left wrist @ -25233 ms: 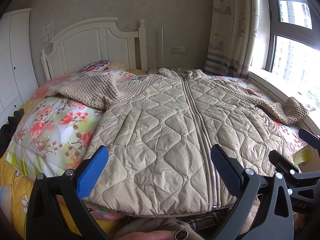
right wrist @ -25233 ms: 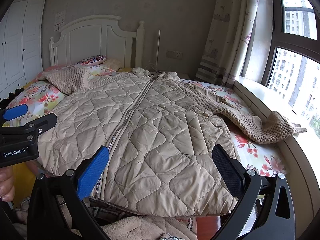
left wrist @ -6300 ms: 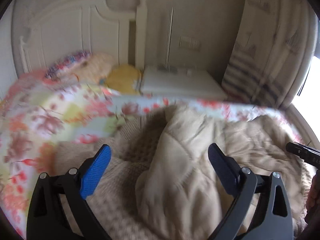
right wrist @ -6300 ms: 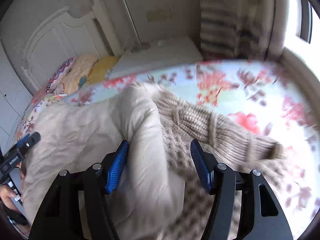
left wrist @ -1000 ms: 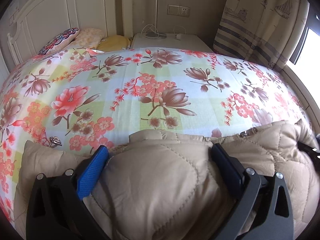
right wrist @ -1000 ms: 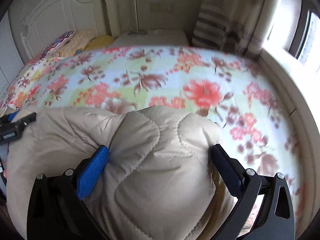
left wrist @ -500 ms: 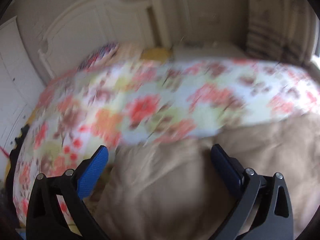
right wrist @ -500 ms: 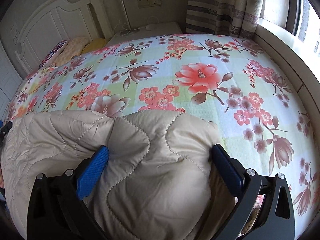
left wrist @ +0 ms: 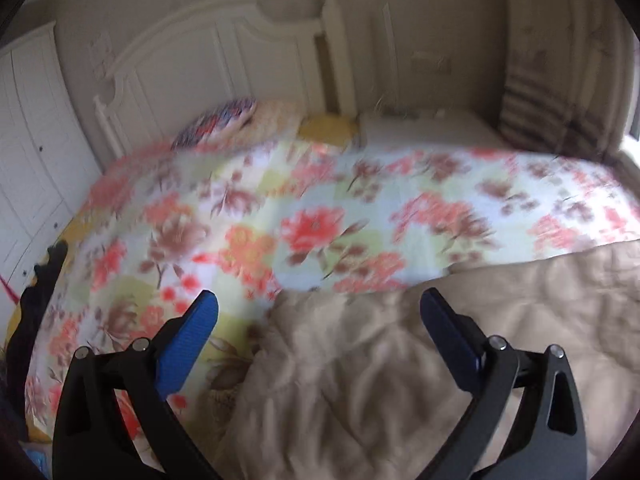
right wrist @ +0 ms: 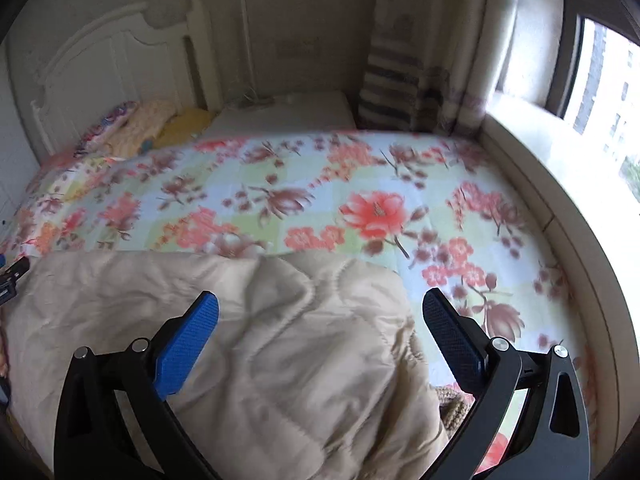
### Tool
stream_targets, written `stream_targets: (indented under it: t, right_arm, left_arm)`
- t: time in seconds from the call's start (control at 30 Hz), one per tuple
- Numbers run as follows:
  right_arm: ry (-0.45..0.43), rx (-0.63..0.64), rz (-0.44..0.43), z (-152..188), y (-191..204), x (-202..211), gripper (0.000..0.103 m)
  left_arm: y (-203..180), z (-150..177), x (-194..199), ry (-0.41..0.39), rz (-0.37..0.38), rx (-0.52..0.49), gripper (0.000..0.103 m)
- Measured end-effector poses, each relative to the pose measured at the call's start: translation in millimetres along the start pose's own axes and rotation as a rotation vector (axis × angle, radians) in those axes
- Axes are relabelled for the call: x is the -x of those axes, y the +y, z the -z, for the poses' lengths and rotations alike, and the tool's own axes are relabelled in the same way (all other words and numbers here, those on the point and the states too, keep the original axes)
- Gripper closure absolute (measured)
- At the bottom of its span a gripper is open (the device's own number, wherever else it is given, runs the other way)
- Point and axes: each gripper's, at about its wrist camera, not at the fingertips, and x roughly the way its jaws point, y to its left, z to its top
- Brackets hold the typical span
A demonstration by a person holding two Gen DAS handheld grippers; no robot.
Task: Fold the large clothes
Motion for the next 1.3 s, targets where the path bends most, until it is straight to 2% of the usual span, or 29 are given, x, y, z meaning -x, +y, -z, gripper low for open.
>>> stream_targets:
  t: [0.1,0.17,0.23,0.3,0.37,0.53,0.87,0.97,1.07,1.13,1.2,1.23,1.27,1.3]
  right_arm:
    - [-0.062,0.143,-0.068,16.4,47.6,33.2,0.005]
    - [-0.064,0.232,-0.101,36.7,78.1,39.4,0.005]
    - [-0.012,0.314,-0.105,56.1,101.1,25.0,0.005]
    - [0.055,0.371,-0.064,79.3,113.1,-5.8,0.005]
    - [0.058,0.315,-0.108,83.2,103.7,-14.6,0.004]
    - [0.073,0.297,-0.137,79.0,97.5,-19.5,0.004]
    - [0.046,0.272,-0.155,81.2,93.5,-8.1,0.005]
    - [0.010,0.236,-0.135,81.5,83.3,13.4,0.005]
    - [-0.059,0.181,-0.138,83.6,60.6,41.3,0.005]
    - [-0.066,0.140,-0.100,85.0,36.0,47.6,0.005]
    - [-0.035,0.078,-0.031,88.3,8.1,40.6,0.005]
    - [0.008,0.040,0.012,92.6,-7.3,30.0,0.005]
    - [0.043,0.005,-0.013,99.6,-22.5,17.6,0.005]
    - [0.035,-0.026,-0.082,105.5,-31.4,11.4,0.004]
  left_arm:
    - [-28.2,2.5,49.2,-0.093,0.113,-0.024,0.002]
    - [-52.7,11.2,57.0,-0.091,0.161,-0.053,0.002]
    - [-83.5,26.5,43.1,-0.032,0.175,-0.111,0.002]
    - [-109.0,47.7,14.8,0.047,0.150,-0.174,0.002]
    - [-117.7,62.2,0.4,0.045,0.130,-0.190,0.002]
    - [-107.2,59.4,-5.3,0.076,0.169,-0.142,0.002]
    - [-96.1,54.8,-4.8,0.090,0.187,-0.124,0.002]
    - [-74.4,56.1,24.2,0.017,0.155,-0.071,0.002]
    - [-41.7,62.2,48.2,-0.066,0.077,-0.051,0.002]
    - [-17.9,68.7,46.7,-0.059,0.009,-0.031,0.002]
    - [8.2,80.9,30.5,-0.010,-0.077,0.008,0.002]
    - [16.8,87.4,21.3,0.015,-0.074,0.028,0.002]
    - [25.0,93.9,11.9,0.038,-0.043,0.050,0.002]
    - [34.4,100.5,4.5,0.041,0.029,0.099,0.002]
